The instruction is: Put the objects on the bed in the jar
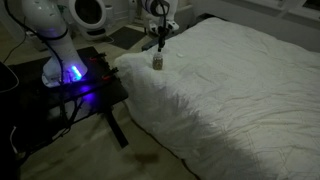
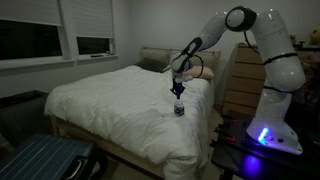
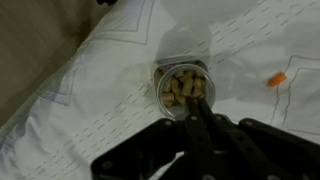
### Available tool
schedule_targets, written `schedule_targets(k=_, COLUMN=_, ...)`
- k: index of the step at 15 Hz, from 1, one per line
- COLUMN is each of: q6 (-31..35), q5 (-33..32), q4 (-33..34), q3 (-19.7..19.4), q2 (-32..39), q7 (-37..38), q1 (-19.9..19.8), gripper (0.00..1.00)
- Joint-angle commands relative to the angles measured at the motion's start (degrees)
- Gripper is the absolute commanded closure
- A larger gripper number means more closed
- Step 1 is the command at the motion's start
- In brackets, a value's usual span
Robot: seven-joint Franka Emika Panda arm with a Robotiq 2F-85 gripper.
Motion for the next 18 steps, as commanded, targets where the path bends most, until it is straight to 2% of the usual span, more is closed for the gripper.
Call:
schedule_targets(k=1, q6=-2.26, q5=2.64, q4=2.2, q3=1.5, q2=1.6, q7=-3.12, q1=-1.66, gripper=0.99)
schedule_targets(k=13, q6=-2.22, q5=1.59, q4=5.17, q3=0.94, q2=6.36, q7=-2.27, q1=-0.77, gripper=0.99)
schedule_targets(k=14, q6=-2.46, q5=1.45, q4=5.42, q3=0.86, q2=6.68, q7=-2.18, q1=-0.67, gripper=0.7)
schedule_targets(k=15, q6=-2.57, q5=1.38, q4=5.55, q3=0.82, q2=6.87, q7=-2.13, q1=-0.6, gripper=0.69)
schedule_targets(k=17, q6=-2.39, q5=1.25, q4=5.66, q3=0.71, q2=7.15, q7=-1.96, q1=-0.43, gripper=0.55)
schedule_targets(k=18, q6=-2.22, q5=1.11, q4=5.69, q3=0.66, q2=7.24, q7=-2.02, q1=-0.35, gripper=0.71)
